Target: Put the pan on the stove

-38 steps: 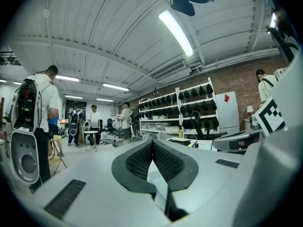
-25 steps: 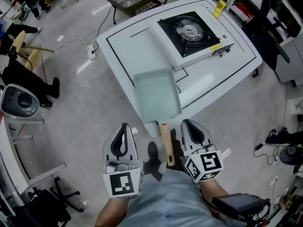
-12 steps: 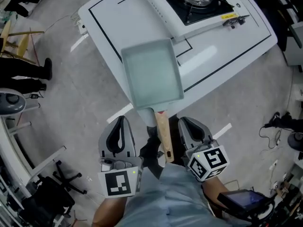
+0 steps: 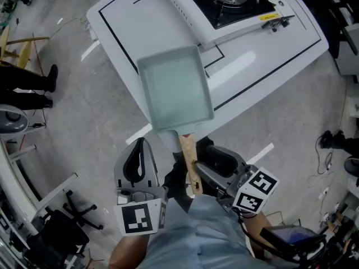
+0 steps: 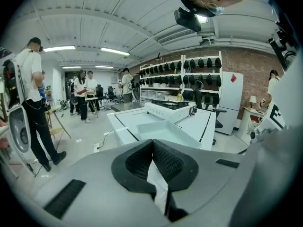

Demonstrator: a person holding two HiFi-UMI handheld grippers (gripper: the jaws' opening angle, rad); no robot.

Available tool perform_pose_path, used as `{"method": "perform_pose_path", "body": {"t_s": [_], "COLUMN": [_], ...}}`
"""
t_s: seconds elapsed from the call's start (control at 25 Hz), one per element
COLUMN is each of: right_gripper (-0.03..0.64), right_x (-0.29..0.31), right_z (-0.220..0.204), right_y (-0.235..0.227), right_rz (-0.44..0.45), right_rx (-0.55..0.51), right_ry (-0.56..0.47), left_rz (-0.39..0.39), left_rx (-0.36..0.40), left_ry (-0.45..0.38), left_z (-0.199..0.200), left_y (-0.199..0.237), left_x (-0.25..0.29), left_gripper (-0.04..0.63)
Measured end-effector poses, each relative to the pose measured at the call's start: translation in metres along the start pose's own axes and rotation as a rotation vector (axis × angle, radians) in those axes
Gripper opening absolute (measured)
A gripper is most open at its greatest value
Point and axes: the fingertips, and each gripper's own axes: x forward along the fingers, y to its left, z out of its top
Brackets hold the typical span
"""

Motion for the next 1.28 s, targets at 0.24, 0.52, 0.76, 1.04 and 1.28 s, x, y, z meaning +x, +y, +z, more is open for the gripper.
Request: {"method": "perform_pose_path", "body": {"t_s": [0.24, 0.52, 0.76, 1.04, 1.28], "right_gripper": [0.224, 0.224, 0.224, 0.224, 0.222], "right_x": [0.014, 0.028, 0.045, 0.063, 0.069], "right_z": [-0.012, -0.015, -0.015, -0.019, -0.021], "right_y": [0.009, 0.008, 0.011, 0.012, 0.014], "right_rz": [0.066, 0.092, 0.128, 0.137, 0.141], "right_rx": [0.033, 0.106, 0.175, 0.221, 0.257], "right_ry": [0.087, 0.128, 0.153, 0.177, 0.193], "left_rz": [0.018, 0.042, 0.063, 0.089, 0.102], "left_rx": [-0.013, -0.034, -0.052, -0.070, -0.074], "left_ry": [0.013, 0.023, 0.019, 0.011, -0.008], "left_z": [-0.006, -0.010, -0.011, -0.012, -0.005], "left_y": [0.005, 0.021, 0.033, 0.048, 0.056], "left_x": [0.004, 0.003, -0.001, -0.009, -0.016], "left_gripper": [0.018, 0.018, 0.018, 0.018, 0.018]}}
